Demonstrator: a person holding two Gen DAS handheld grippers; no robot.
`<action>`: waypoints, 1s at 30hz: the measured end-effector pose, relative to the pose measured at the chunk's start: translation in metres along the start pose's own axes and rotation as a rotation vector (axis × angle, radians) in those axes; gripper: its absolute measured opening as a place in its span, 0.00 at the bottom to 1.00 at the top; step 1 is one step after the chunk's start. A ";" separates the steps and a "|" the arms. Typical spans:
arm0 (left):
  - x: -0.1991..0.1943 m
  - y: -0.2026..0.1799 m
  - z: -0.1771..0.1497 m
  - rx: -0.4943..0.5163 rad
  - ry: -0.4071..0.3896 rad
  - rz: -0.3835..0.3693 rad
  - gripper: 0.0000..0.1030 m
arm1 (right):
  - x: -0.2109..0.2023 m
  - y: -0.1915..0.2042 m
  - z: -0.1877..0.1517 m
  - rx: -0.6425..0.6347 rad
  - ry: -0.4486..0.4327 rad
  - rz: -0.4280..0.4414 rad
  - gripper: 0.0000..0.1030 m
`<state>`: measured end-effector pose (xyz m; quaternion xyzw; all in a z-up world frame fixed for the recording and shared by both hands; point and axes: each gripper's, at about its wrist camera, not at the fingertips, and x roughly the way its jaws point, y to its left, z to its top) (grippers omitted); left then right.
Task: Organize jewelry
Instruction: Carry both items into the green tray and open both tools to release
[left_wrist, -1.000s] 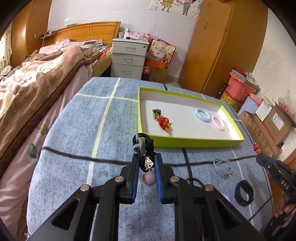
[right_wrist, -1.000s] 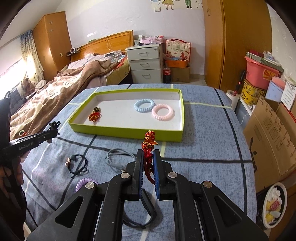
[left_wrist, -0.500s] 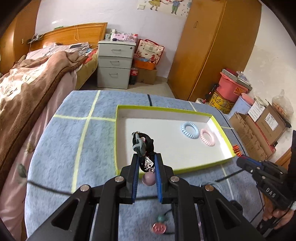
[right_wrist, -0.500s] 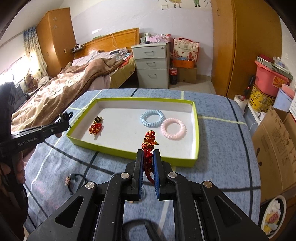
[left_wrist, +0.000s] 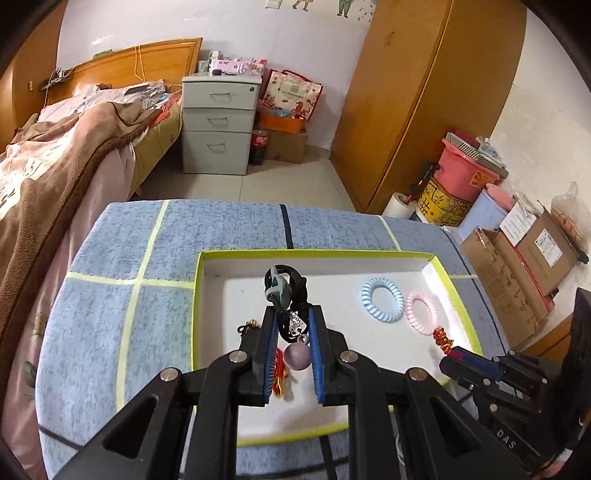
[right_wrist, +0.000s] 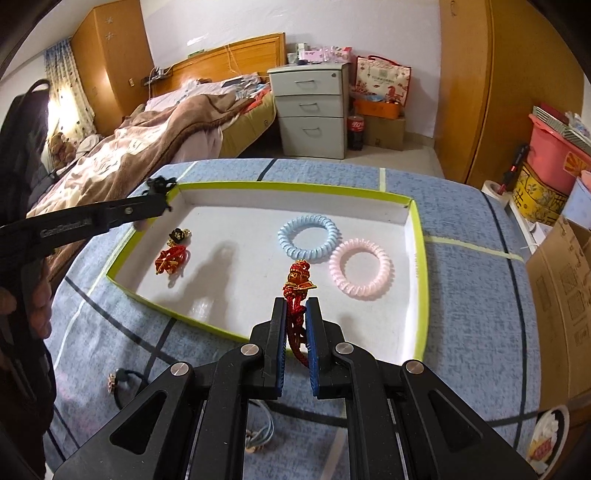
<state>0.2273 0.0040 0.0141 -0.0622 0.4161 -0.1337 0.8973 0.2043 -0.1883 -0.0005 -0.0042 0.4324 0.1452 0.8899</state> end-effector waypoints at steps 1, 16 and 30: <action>0.003 0.000 0.000 -0.003 0.005 -0.001 0.17 | 0.001 -0.001 0.001 0.002 0.002 0.001 0.10; 0.042 -0.005 0.001 -0.003 0.089 0.021 0.17 | 0.020 -0.005 0.001 -0.005 0.048 -0.013 0.10; 0.056 0.001 -0.005 -0.027 0.126 0.033 0.17 | 0.024 -0.006 0.001 -0.010 0.055 -0.009 0.10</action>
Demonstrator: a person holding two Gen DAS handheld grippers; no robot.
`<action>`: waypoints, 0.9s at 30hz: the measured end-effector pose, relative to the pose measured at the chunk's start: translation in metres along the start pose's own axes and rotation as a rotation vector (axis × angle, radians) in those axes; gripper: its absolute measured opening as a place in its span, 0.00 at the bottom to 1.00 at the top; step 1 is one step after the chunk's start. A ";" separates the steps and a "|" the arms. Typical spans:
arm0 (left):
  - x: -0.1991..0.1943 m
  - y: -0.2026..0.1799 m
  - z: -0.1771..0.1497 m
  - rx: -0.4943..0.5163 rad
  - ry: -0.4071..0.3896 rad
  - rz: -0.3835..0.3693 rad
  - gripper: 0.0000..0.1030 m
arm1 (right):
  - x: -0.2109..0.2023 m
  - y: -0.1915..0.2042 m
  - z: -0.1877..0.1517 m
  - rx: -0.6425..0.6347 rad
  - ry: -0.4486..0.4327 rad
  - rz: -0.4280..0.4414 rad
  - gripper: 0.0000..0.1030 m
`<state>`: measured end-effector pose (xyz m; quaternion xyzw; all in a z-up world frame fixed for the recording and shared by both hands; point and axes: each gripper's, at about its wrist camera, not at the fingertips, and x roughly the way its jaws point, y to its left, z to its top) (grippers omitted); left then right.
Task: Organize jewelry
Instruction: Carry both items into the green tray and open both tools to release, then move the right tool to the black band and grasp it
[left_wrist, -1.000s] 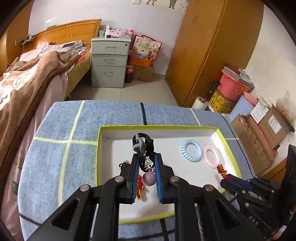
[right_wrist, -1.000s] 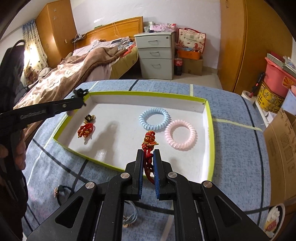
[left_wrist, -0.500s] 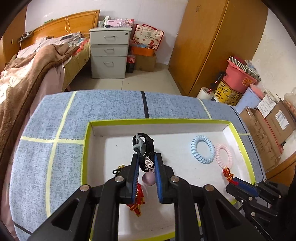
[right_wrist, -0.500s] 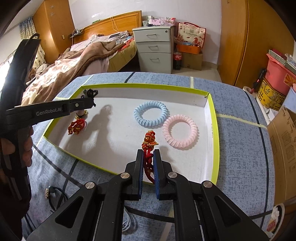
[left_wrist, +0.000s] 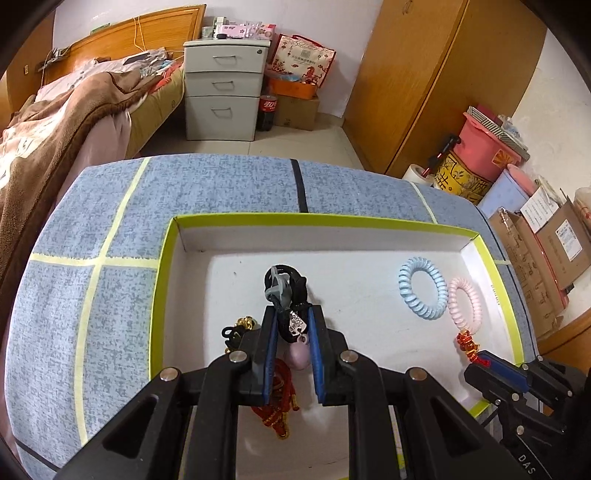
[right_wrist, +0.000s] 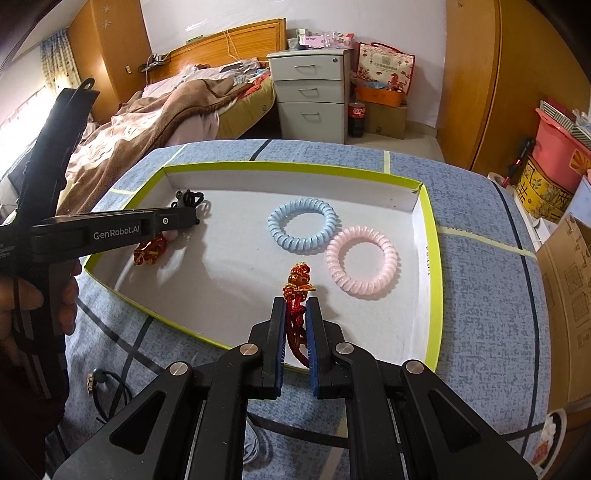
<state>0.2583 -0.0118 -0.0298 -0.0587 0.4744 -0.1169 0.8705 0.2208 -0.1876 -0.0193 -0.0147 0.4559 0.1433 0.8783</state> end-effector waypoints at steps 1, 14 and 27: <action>0.000 0.000 0.000 0.000 0.001 -0.001 0.17 | 0.000 0.000 0.000 0.001 0.000 -0.001 0.10; -0.003 0.000 0.000 -0.006 0.002 -0.005 0.32 | -0.002 0.005 -0.001 -0.005 -0.014 -0.004 0.18; -0.032 -0.002 -0.007 0.005 -0.040 -0.024 0.44 | -0.024 0.009 -0.005 0.000 -0.056 0.007 0.47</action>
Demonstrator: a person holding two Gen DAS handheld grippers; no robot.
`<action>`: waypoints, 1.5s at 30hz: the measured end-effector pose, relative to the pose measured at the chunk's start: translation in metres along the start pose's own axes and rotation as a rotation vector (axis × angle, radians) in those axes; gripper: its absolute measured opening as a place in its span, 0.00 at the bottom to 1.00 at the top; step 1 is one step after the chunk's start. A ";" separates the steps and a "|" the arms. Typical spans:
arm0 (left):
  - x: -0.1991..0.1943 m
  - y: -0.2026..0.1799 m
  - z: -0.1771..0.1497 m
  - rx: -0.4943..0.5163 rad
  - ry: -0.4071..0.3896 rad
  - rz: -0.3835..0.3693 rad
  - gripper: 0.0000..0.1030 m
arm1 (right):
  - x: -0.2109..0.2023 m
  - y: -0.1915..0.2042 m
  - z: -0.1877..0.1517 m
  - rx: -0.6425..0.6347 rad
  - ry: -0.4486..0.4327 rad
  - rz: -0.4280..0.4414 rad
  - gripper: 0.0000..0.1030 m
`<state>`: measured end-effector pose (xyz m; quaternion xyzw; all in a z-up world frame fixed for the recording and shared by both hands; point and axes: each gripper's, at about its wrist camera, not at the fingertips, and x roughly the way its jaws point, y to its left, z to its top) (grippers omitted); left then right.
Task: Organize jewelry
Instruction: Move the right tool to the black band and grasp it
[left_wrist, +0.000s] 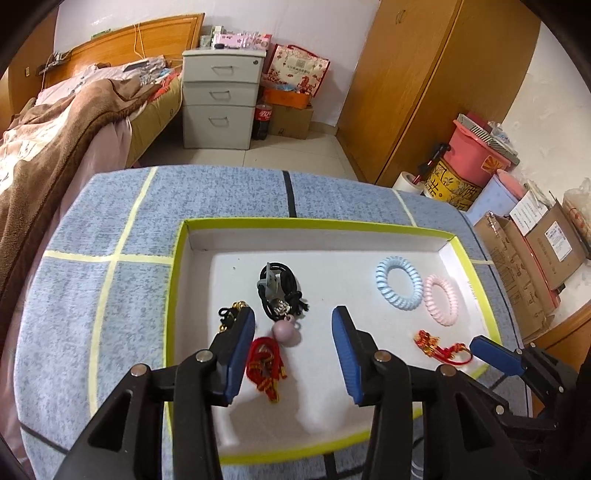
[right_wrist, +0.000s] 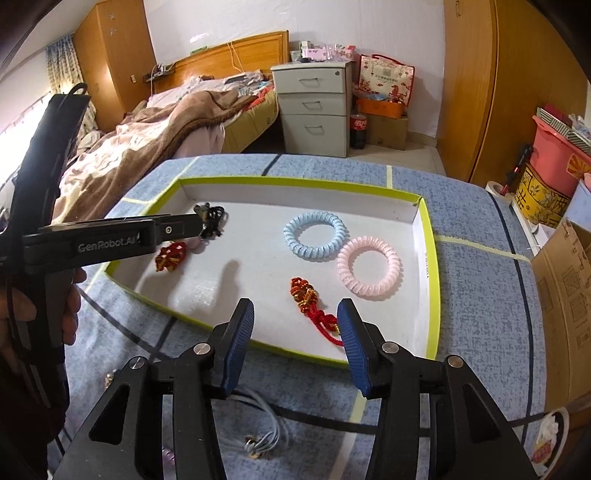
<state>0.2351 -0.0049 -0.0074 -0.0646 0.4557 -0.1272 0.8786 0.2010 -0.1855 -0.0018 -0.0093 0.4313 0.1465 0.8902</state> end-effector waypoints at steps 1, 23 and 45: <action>-0.004 0.000 -0.001 0.000 -0.006 -0.001 0.45 | -0.003 0.001 0.000 0.000 -0.005 -0.001 0.47; -0.085 0.014 -0.074 0.000 -0.098 -0.015 0.48 | -0.066 -0.002 -0.047 0.023 -0.071 -0.002 0.47; -0.104 0.023 -0.144 -0.016 -0.079 -0.040 0.49 | -0.069 -0.004 -0.117 0.015 0.021 -0.009 0.47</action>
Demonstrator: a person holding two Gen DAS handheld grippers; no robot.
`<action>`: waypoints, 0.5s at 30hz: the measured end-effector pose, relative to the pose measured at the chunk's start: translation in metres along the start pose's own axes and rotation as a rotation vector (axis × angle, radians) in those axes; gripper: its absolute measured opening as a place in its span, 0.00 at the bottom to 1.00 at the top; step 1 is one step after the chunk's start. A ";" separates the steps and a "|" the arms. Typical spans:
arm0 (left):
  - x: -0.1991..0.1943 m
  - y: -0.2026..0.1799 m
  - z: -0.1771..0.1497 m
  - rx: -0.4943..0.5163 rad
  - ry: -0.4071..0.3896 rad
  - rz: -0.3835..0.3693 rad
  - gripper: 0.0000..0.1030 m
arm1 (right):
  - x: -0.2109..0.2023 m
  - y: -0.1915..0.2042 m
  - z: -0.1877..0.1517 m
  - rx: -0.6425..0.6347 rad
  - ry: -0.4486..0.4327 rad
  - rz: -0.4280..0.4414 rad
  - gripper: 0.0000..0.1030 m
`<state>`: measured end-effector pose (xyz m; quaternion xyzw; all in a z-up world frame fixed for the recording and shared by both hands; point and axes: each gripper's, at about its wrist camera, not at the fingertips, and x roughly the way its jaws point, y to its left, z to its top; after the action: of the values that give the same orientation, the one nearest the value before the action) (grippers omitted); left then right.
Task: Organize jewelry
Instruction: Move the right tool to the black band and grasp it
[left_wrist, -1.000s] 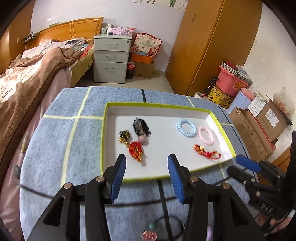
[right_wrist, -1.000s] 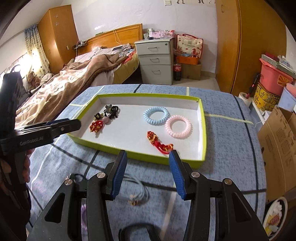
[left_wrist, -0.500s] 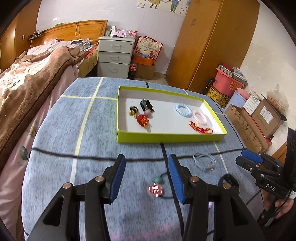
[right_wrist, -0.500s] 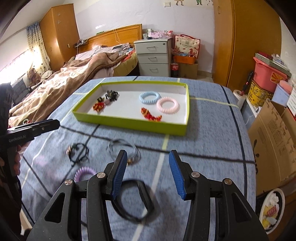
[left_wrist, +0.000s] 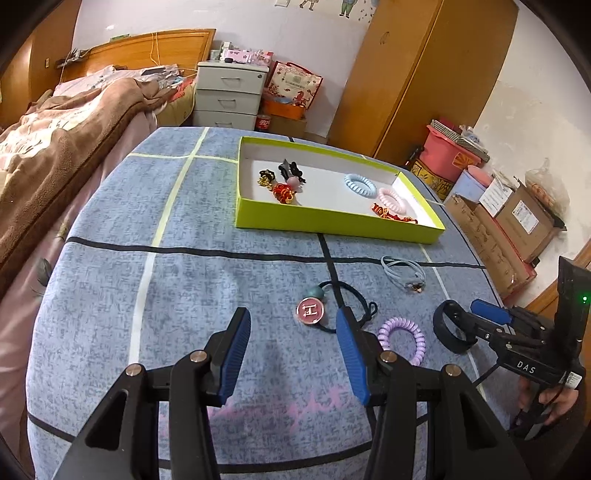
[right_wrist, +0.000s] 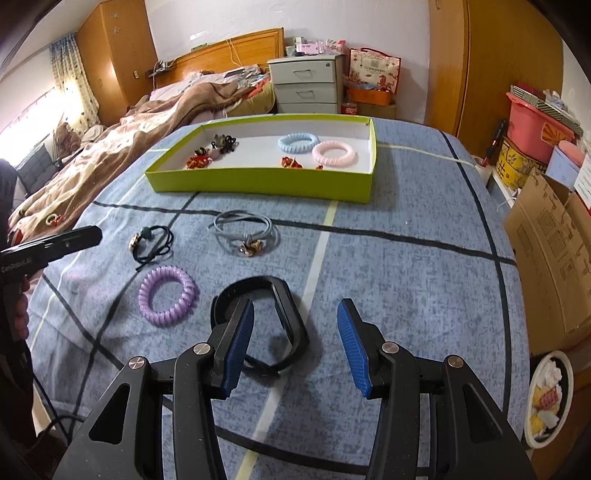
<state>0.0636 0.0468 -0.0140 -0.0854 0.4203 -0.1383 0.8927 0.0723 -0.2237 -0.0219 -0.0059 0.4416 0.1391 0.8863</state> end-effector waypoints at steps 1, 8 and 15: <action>-0.001 0.001 -0.001 -0.001 0.000 0.000 0.49 | 0.000 0.000 -0.001 0.000 0.001 0.004 0.47; 0.002 0.006 -0.009 -0.011 0.019 0.001 0.49 | 0.004 0.002 -0.004 -0.009 0.022 0.006 0.47; 0.004 0.009 -0.013 -0.020 0.028 0.005 0.49 | 0.008 0.003 -0.005 -0.005 0.036 -0.002 0.47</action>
<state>0.0573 0.0540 -0.0273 -0.0912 0.4343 -0.1332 0.8862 0.0727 -0.2195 -0.0307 -0.0109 0.4573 0.1392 0.8783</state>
